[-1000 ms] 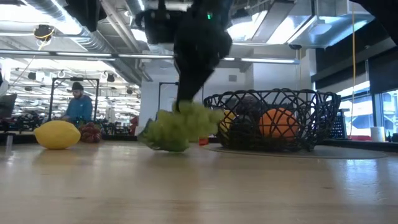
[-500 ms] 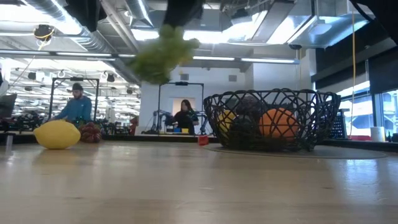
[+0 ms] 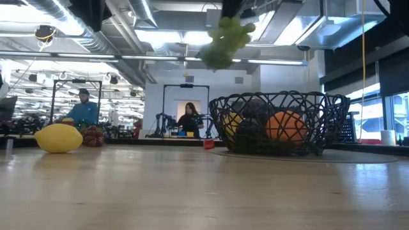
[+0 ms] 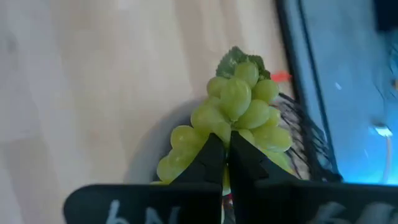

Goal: Build produce basket
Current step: Put the green grapes into the black wire basket

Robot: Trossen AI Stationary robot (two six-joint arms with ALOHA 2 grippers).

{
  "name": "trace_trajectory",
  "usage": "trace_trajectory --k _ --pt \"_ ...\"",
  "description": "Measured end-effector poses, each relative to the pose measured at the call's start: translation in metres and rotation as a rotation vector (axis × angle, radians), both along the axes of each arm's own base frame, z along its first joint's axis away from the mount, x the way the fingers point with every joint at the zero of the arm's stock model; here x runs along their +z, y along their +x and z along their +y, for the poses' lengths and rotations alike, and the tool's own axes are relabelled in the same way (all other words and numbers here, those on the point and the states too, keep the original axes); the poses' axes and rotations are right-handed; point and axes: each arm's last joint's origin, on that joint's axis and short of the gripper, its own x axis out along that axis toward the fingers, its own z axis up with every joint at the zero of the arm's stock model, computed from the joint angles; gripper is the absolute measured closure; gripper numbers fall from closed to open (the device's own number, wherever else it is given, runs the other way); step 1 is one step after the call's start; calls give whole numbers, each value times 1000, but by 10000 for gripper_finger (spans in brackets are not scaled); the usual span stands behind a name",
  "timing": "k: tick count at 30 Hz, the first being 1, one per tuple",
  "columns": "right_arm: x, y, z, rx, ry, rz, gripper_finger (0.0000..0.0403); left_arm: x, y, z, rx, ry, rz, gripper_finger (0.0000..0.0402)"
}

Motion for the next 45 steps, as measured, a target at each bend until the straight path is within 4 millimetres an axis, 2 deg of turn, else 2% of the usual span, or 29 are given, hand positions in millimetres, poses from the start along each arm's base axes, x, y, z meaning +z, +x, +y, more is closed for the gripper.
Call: trace_trajectory --k 6,12,15,17,25,29,35,45 --pt "39 -30 -9 -83 -73 -135 403 4 5 -1 -49 34 -68 268" --pt "69 -57 -26 -174 -136 -254 403 9 10 -1 -83 58 -147 268" --pt "76 -72 -34 -204 -166 -269 403 11 12 -1 -91 83 -174 268" --pt "74 -83 -41 -246 -165 -263 403 12 13 -1 -87 115 -191 268" --pt "42 -145 -68 -562 -101 -291 403 22 22 12 -35 251 -317 268" --pt "16 -165 -77 -731 -86 -318 403 29 28 24 6 288 -391 268" --pt "-33 -167 -89 -809 -116 -271 403 40 34 44 62 371 -492 268" --pt "-101 -158 -111 -761 -274 -279 403 44 34 71 176 404 -512 268"
